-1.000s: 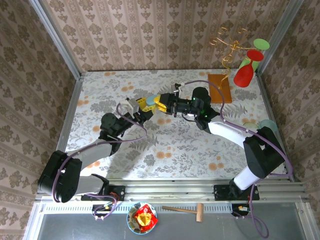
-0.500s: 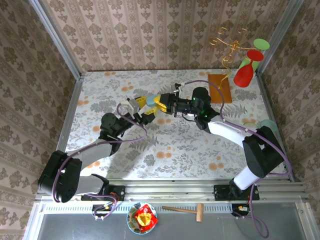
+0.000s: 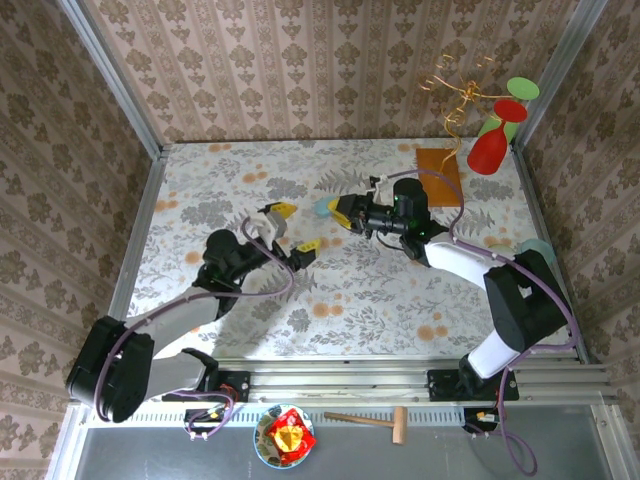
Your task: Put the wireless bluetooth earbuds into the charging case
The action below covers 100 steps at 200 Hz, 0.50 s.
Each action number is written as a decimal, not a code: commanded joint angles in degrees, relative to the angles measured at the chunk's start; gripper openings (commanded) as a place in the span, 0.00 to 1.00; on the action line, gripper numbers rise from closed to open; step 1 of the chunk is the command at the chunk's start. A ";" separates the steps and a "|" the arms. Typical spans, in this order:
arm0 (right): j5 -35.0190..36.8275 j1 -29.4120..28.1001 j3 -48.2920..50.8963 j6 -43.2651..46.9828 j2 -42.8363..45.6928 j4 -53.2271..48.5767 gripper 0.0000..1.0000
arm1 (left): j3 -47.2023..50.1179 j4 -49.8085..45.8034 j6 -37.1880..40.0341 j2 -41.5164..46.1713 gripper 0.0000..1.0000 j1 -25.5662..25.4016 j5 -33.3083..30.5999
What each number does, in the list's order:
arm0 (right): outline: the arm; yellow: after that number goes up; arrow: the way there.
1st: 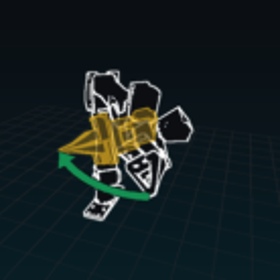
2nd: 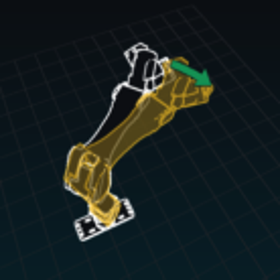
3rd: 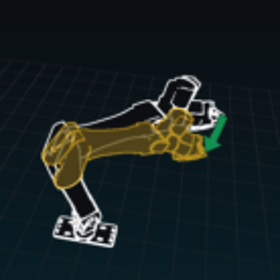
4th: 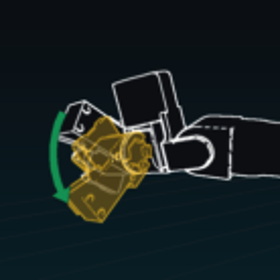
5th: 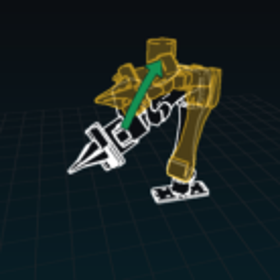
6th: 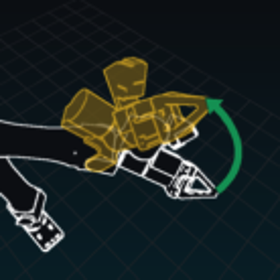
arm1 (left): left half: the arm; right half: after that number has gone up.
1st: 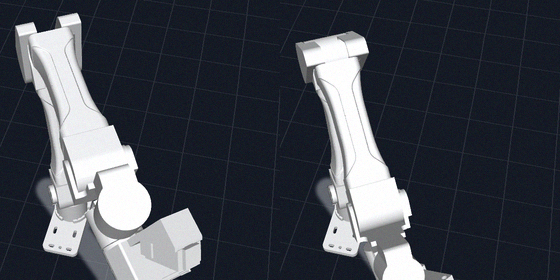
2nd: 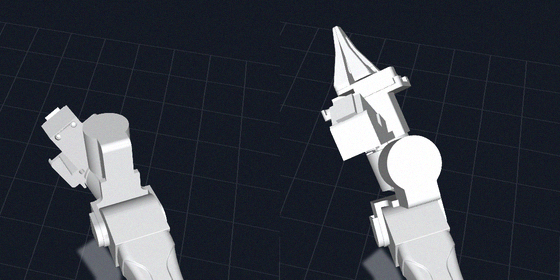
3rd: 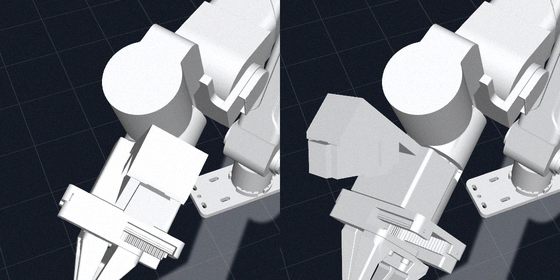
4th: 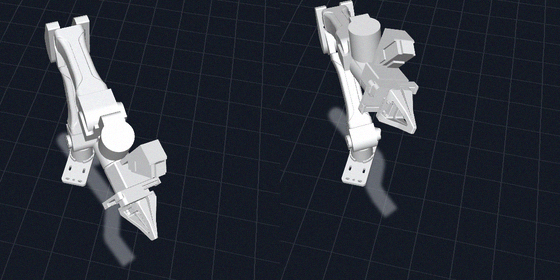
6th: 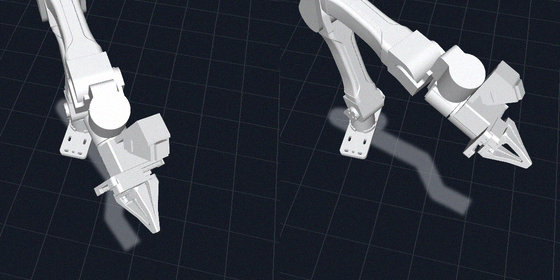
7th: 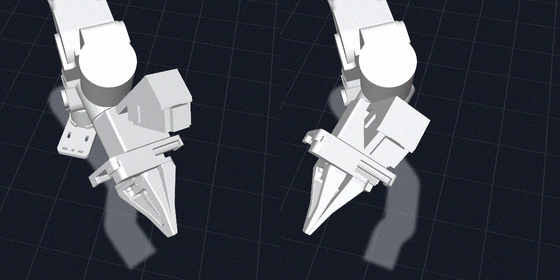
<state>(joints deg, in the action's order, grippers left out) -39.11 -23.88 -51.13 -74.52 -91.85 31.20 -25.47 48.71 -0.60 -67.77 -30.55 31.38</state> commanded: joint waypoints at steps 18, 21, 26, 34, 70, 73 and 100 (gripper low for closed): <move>8.99 1.43 5.01 7.19 -2.95 -8.19 0.21 | -2.79 -20.44 14.04 -0.97 1.00 -3.95 -1.60; 9.68 1.58 5.42 7.05 -3.02 -8.30 0.21 | -3.01 -21.16 14.60 -1.29 1.00 -4.19 -1.64; 10.78 1.74 6.03 7.31 -3.26 -8.62 0.21 | -3.38 -21.83 15.12 -1.82 1.00 -4.55 -1.52; 12.59 1.96 6.71 8.16 -3.46 -9.74 0.21 | -3.84 -22.75 15.28 -2.82 1.00 -4.91 -1.29; 17.87 2.94 8.12 11.22 -4.80 -15.66 0.22 | -5.35 -24.22 16.07 -5.50 1.00 -5.97 -1.20; 18.11 2.93 8.24 11.36 -4.82 -15.79 0.22 | -5.37 -24.13 16.08 -5.60 1.00 -6.01 -1.15; 20.76 3.05 8.16 13.62 -5.56 -19.22 0.23 | -5.72 -24.02 15.94 -6.06 1.00 -6.11 -1.12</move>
<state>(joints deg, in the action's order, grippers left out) -23.59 -21.15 -43.33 -64.69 -96.40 16.40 -28.99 25.96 13.34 -73.28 -36.32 30.04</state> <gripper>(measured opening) 0.239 0.999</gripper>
